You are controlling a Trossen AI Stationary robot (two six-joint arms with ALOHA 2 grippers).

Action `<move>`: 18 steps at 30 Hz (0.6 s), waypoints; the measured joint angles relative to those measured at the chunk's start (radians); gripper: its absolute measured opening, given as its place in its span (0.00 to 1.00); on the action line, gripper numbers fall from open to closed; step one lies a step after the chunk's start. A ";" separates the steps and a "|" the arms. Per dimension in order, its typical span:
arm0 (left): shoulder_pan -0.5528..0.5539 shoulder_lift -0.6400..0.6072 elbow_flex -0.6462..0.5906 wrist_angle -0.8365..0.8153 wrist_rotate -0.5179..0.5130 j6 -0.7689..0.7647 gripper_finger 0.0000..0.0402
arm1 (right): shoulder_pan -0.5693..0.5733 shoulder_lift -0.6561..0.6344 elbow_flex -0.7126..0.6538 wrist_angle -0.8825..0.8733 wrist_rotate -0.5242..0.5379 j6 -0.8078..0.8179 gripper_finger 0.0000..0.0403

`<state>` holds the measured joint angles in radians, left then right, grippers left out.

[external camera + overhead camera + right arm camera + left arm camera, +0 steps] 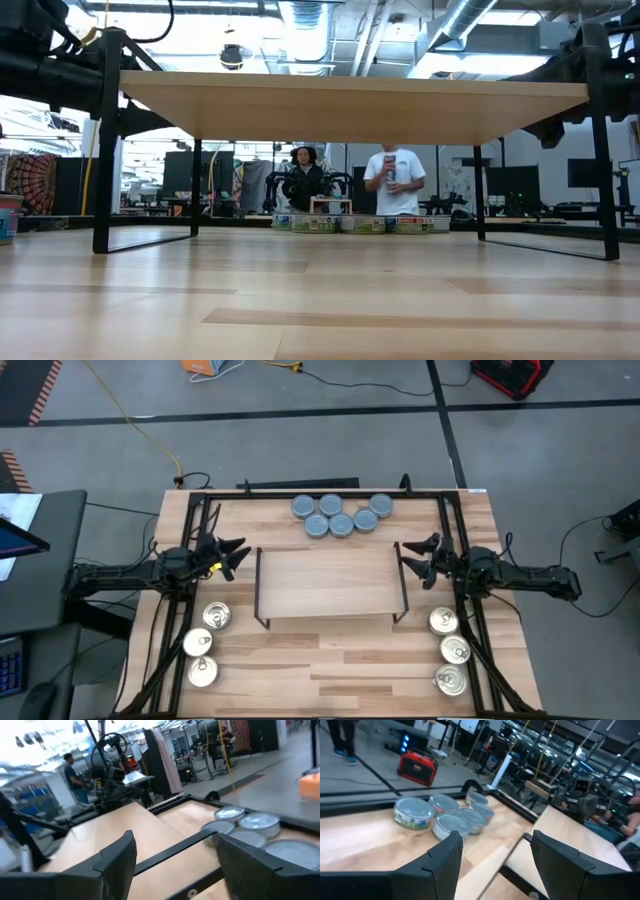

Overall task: Stack canned seafood by type on shelf
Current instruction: Put the green tuna can on the shelf

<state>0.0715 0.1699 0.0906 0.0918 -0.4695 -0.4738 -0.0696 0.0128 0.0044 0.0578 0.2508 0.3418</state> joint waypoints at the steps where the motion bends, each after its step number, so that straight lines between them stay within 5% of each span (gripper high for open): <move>1: 0.000 0.000 0.000 0.000 0.011 -0.014 0.57 | 0.004 0.000 0.000 0.000 -0.012 0.028 0.73; 9: 0.000 -0.001 0.062 0.095 0.336 0.116 0.57 | 0.010 -0.002 0.152 -0.018 -0.016 -0.115 0.73; 18: -0.113 0.095 0.262 -0.157 0.323 0.340 0.57 | 0.009 0.032 0.325 -0.154 0.076 -0.219 0.73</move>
<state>-0.0411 0.2654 0.3531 -0.0647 -0.1466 -0.1337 -0.0608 0.0444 0.3295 -0.0958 0.3272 0.1227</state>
